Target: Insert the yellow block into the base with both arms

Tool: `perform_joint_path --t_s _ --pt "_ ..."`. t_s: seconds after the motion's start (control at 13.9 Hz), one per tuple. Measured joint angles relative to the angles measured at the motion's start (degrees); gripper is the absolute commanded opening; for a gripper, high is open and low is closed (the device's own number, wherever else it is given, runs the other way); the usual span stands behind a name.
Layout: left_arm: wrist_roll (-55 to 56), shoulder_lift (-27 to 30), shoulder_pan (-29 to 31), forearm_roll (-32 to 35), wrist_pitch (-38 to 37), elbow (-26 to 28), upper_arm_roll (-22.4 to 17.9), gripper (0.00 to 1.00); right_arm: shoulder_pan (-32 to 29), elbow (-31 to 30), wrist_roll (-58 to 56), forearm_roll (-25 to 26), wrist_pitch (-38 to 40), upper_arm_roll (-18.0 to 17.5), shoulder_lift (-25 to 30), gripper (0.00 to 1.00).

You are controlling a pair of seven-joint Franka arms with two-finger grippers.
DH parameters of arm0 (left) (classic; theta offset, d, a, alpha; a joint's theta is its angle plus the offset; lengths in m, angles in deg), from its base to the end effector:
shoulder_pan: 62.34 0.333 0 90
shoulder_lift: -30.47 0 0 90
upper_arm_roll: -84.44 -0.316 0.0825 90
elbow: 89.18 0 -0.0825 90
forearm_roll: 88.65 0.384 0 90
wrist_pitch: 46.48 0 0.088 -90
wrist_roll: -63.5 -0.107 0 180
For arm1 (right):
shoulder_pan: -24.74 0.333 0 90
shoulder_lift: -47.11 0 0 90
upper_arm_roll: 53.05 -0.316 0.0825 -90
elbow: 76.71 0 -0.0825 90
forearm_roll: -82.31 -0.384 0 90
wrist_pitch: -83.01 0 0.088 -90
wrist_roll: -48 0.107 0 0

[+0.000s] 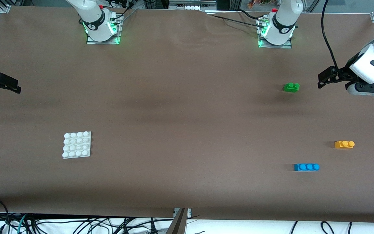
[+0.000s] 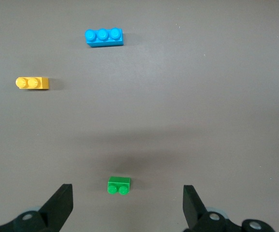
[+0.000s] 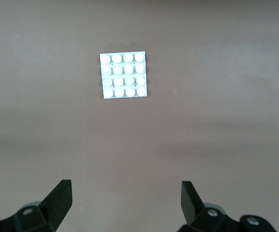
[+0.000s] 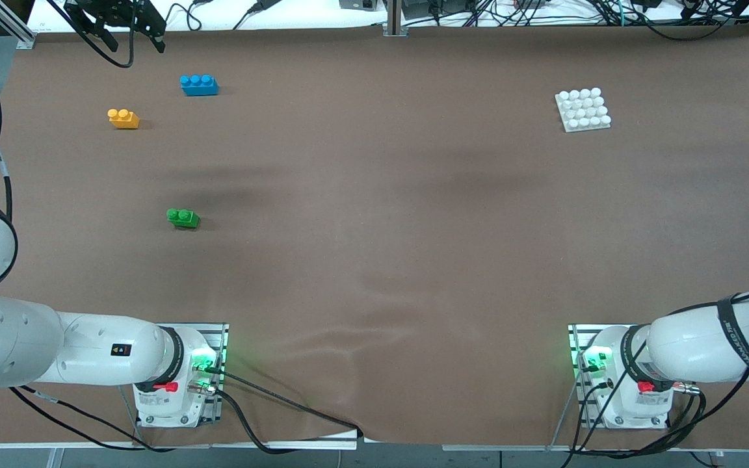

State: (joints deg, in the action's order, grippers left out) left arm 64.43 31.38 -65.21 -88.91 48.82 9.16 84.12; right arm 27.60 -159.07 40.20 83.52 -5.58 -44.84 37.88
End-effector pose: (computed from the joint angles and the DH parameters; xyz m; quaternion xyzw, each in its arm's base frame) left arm 0.5523 -0.0250 0.5722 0.9997 -0.0139 -0.0186 0.0017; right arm 0.5979 -0.0512 0.5930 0.9992 0.0220 -0.0277 0.0190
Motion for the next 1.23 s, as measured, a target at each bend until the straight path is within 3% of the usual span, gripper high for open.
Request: perform_joint_path --t_s 1.23 --pt "0.63 -0.35 -0.02 0.0 -0.45 -0.88 0.34 1.0 -0.14 0.0 0.0 0.08 -0.15 0.0 -0.06 1.0"
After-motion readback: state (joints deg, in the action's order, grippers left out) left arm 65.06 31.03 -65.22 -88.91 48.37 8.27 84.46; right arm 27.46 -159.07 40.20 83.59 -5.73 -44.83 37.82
